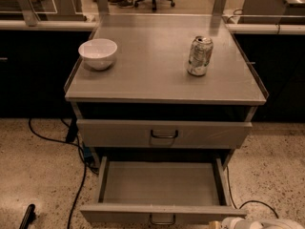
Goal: Close middle drawer
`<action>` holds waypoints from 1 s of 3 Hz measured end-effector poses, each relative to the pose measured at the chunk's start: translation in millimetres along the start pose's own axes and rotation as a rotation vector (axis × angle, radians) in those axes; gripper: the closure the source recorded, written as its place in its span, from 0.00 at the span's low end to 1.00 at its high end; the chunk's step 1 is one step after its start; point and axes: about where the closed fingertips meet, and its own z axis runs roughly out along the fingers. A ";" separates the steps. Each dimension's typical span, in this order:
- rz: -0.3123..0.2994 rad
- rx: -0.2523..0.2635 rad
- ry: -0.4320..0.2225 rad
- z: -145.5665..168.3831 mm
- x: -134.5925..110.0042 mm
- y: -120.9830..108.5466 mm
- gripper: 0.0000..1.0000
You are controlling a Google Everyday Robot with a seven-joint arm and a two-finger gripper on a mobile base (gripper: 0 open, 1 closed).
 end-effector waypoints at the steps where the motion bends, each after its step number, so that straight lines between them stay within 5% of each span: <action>1: 0.014 -0.022 0.018 21.9 2.0 -1.1 1.00; 3: -0.013 -0.039 0.064 73.4 -11.1 4.7 1.00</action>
Offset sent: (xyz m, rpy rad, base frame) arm 0.0209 0.0337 -0.0696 0.0408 0.0557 0.0282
